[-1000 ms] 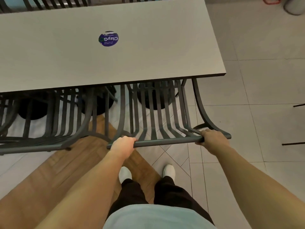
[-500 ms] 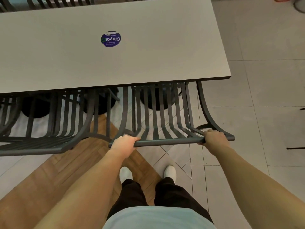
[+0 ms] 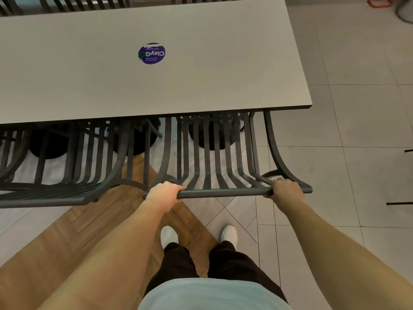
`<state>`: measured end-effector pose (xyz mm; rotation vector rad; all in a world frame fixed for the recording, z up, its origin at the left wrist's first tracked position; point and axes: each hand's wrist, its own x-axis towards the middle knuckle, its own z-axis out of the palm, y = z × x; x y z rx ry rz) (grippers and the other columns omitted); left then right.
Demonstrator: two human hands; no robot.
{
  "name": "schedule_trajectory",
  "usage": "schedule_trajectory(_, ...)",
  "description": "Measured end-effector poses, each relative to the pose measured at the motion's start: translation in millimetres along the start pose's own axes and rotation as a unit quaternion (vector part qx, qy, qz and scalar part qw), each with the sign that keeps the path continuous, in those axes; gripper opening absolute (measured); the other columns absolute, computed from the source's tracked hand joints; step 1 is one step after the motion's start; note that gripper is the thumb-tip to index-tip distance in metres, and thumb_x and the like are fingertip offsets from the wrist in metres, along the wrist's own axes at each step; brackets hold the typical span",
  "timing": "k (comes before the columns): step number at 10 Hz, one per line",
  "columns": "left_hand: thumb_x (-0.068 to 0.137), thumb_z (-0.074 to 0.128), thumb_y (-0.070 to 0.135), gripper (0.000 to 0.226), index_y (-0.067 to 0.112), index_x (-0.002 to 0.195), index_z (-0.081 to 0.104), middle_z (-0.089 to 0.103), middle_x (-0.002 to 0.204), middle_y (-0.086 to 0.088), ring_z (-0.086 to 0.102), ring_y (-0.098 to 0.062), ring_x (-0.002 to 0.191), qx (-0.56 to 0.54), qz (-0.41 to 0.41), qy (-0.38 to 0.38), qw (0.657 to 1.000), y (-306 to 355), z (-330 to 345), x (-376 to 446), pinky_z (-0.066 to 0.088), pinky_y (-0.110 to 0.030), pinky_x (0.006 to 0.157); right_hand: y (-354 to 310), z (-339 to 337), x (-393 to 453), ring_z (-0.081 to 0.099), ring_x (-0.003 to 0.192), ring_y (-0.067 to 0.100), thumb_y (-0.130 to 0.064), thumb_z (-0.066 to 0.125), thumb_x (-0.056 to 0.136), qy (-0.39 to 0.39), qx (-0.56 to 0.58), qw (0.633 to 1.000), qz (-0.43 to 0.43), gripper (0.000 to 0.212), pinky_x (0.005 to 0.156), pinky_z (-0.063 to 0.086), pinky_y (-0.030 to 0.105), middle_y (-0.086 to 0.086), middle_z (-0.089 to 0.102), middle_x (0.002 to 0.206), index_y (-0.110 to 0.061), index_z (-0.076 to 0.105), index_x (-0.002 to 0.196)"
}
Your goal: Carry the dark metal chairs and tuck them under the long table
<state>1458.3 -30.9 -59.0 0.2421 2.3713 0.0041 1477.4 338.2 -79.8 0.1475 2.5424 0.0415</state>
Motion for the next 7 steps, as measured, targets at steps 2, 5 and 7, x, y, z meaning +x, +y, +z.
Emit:
schedule_trajectory(2,0.106,0.058,0.023,0.054,0.042,0.154,0.044,0.068,0.124,-0.002,0.068,-0.021,0.104,-0.023,0.006,-0.001,1.000,6.3,0.3,5.4,0.059,-0.040,0.096,8.4,-2.3,5.3,0.056,0.083,0.017,-0.043,0.071,0.094,0.005,0.003,1.000,0.004,0.037,0.084,0.053,0.033,0.001,0.059,0.100,-0.017,0.068,0.121)
schedule_trajectory(5,0.098,0.068,0.043,0.065,0.039,0.157,0.042,0.066,0.128,0.000,0.066,-0.017,0.105,-0.095,-0.008,-0.047,0.994,6.6,-7.2,3.0,0.057,-0.035,0.096,9.3,-18.1,8.9,0.062,0.088,0.018,-0.055,0.077,0.085,-0.079,0.062,0.995,-0.002,0.053,0.082,0.053,0.031,0.001,0.063,0.099,-0.015,0.067,0.117)
schedule_trajectory(7,0.097,0.044,0.072,0.075,0.027,0.157,0.042,0.058,0.148,-0.005,0.058,-0.023,0.130,-0.151,0.032,0.008,0.988,39.0,-39.5,7.3,0.049,-0.037,0.107,24.5,-42.0,11.9,0.063,0.100,0.022,-0.076,0.055,0.088,-0.115,0.218,0.969,-0.024,0.070,0.091,0.052,0.038,0.003,0.069,0.106,-0.015,0.066,0.119)
